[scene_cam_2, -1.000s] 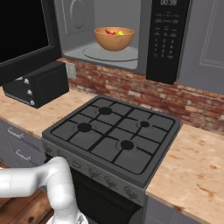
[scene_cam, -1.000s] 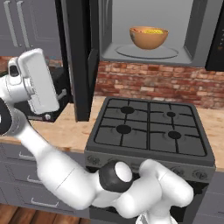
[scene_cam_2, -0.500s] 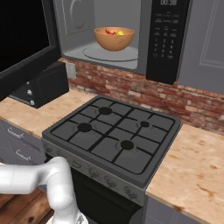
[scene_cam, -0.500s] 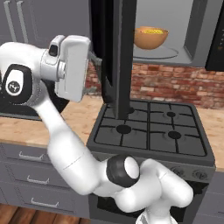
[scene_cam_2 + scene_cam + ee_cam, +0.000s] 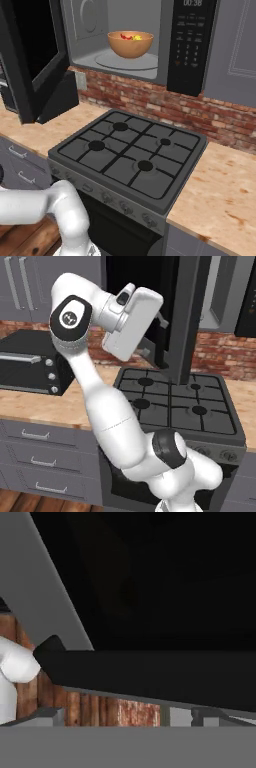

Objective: Place the bowl containing the fish and corn in the microwave. Close the microwave door and press the start button to microwave the meal.

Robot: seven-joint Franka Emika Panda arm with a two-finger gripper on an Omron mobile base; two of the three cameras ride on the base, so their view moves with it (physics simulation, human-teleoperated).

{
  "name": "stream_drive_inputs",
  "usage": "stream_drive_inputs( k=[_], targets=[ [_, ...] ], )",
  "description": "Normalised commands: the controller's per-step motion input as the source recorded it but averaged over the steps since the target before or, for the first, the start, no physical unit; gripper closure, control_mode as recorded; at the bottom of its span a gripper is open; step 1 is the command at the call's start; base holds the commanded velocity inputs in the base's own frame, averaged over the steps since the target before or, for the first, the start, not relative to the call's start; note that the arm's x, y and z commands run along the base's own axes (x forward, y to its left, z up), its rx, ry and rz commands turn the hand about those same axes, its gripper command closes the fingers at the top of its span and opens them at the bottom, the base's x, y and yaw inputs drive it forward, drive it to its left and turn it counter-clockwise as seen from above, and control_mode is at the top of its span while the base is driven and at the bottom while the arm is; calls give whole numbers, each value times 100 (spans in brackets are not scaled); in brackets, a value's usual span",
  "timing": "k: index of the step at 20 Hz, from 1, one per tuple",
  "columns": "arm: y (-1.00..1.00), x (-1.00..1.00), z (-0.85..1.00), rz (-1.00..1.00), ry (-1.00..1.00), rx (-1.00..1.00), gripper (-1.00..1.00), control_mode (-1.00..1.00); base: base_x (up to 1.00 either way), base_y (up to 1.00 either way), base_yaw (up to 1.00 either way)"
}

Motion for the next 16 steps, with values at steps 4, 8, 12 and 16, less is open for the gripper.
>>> stream_drive_inputs(
  k=[4,8,12,16],
  targets=[
    [-98,46,-8,0,0,12,-100,-100,0,0,0],
    [-97,54,-10,0,0,10,-100,-100,0,0,0],
    [-87,58,-10,0,0,8,-100,-100,0,0,0],
    [-61,55,-14,2,-9,6,-100,-100,0,0,0]
  ],
)
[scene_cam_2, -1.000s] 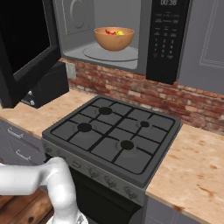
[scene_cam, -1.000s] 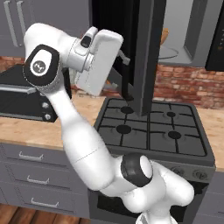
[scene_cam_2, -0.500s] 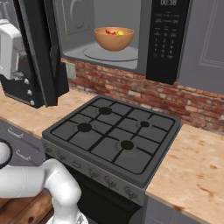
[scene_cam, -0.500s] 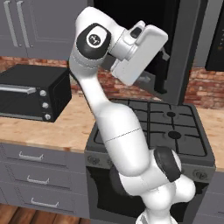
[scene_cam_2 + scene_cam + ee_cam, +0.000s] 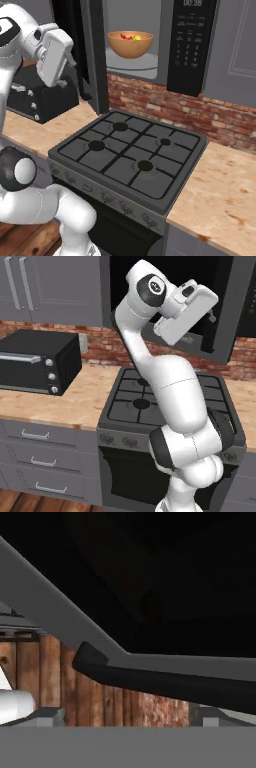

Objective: Place the bowl containing the fish and corn in the microwave. Close the microwave door and press the start button to microwave the meal.

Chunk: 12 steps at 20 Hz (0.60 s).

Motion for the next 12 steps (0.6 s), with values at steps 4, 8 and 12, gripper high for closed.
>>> stream_drive_inputs(
  k=[4,8,12],
  targets=[
    [-52,62,-12,10,-19,12,-100,-100,0,0,0],
    [-53,66,-11,14,-24,16,-100,-100,0,0,0],
    [-54,69,-5,16,-29,18,-100,-100,0,0,0]
  ],
)
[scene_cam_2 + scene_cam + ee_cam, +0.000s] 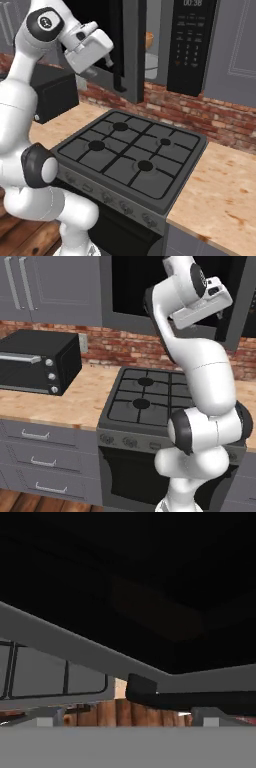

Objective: Place the bowl containing the fish and corn in the microwave. Close the microwave door and press the start button to microwave the meal.

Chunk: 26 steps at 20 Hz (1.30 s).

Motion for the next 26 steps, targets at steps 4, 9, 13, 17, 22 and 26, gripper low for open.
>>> stream_drive_inputs(
  k=[4,9,13,17,22,26],
  targets=[
    [-44,76,-6,17,-41,18,-100,-100,0,0,0],
    [-28,77,-15,12,-52,14,-100,-100,0,0,0],
    [-4,78,-54,7,-67,2,-100,-100,0,0,0],
    [0,97,-58,1,-58,0,-100,-100,0,0,0],
    [-12,100,-60,0,-48,0,-100,-100,0,0,0],
    [-28,100,-37,0,-32,0,-100,-100,0,0,0]
  ],
)
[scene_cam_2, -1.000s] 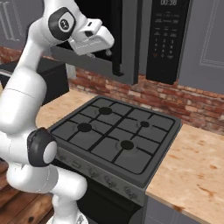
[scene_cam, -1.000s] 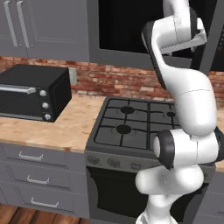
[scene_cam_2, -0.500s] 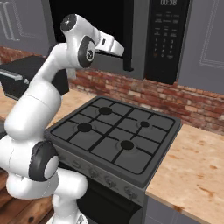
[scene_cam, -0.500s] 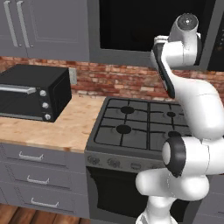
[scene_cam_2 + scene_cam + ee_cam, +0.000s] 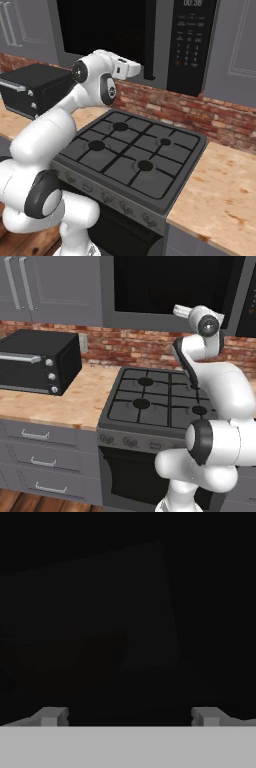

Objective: Place the bowl containing the fish and corn in the microwave. Close the microwave door and press the start button to microwave the meal.

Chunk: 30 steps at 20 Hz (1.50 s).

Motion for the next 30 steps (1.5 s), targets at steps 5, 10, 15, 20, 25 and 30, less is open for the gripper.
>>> stream_drive_inputs(
  k=[5,10,15,20,25,30],
  targets=[
    [-22,46,14,-6,-1,-9,-100,-100,0,0,0],
    [-1,-52,53,-1,7,-11,-100,-100,0,0,0],
    [0,-99,60,0,6,-5,-100,-100,0,0,0],
    [-3,-100,48,0,7,0,-100,-100,0,0,0],
    [-38,-100,12,0,7,3,-100,-100,0,0,0],
    [-51,-60,0,-7,3,32,-100,-100,0,0,0]
  ],
)
